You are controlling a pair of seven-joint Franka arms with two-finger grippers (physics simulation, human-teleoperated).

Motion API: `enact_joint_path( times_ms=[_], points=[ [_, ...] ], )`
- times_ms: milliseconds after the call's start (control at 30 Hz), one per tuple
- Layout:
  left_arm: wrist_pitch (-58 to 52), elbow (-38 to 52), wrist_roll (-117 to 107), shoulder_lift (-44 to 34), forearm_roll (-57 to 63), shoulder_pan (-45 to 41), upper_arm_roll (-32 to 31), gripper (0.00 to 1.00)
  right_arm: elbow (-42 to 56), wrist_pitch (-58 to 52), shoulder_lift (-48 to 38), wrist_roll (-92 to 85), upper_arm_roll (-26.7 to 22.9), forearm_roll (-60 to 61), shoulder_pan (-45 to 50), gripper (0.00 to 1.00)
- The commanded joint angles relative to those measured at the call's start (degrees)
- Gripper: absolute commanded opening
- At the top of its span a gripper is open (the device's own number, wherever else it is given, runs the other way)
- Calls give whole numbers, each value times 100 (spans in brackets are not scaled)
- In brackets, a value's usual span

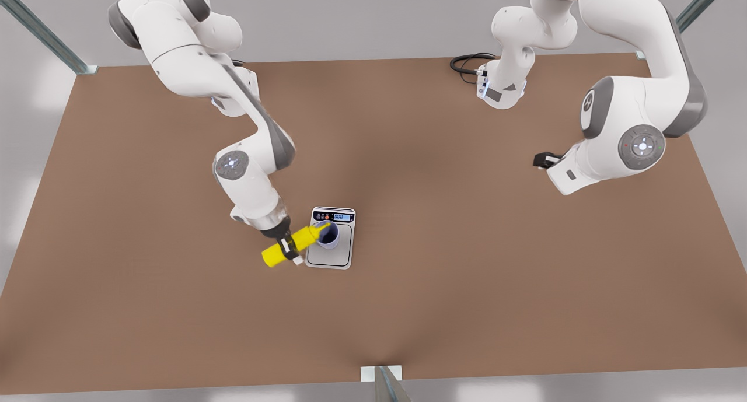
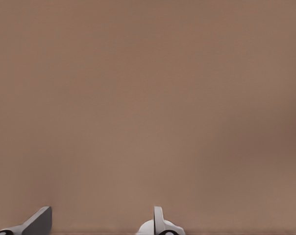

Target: Move cup to the weight, pick up sauce bottle, pour sauce

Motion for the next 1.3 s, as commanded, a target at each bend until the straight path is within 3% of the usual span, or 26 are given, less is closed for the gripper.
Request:
enact_joint_path(
  times_ms=[0,100,333,500,667,800,867,933,967,1000,1033,1167,1267],
  points=[
    [-8,0,0,11,-4,0,0,100,11,-70,0,5,-3,219,-6,22],
    [-70,-44,-9,37,-4,0,0,100,28,-377,0,-275,-310,1907,-103,22],
    [-87,-27,-18,28,-4,0,-17,100,-51,-2645,369,-3035,-2121,5976,-103,23],
    [-87,9,-53,11,4,-18,-26,100,28,-4024,1327,-3852,-2086,7145,-999,24],
    [-34,26,-237,2,215,-27,-158,100,107,-5027,1890,-5250,-2086,7506,-1571,25],
    [-8,26,-237,28,251,-27,-158,100,99,-5378,2180,-5866,-2077,7629,-1808,25],
    [-26,17,-237,37,233,-27,-167,100,195,-5581,2470,-5989,-2068,7647,-1913,31],
    [-70,17,-237,28,224,-27,-167,100,195,-5607,2584,-6173,-1954,7638,-2071,31],
    [-87,17,-246,29,215,-35,-228,100,204,-5633,2655,-6200,-1884,7638,-2168,34],
    [-122,17,-255,28,216,-44,-263,100,204,-5625,2681,-6217,-1761,7647,-2265,47],
    [-114,17,-246,28,224,-44,-263,100,204,-5625,2681,-6217,-1752,7647,-2274,67],
    [-114,17,-255,28,224,-35,-263,100,213,-5572,2743,-6191,-1743,7647,-2274,99],
    [-114,17,-255,28,224,-44,-263,100,248,-5572,2743,-6182,-1743,7630,-2274,100]
  ],
)
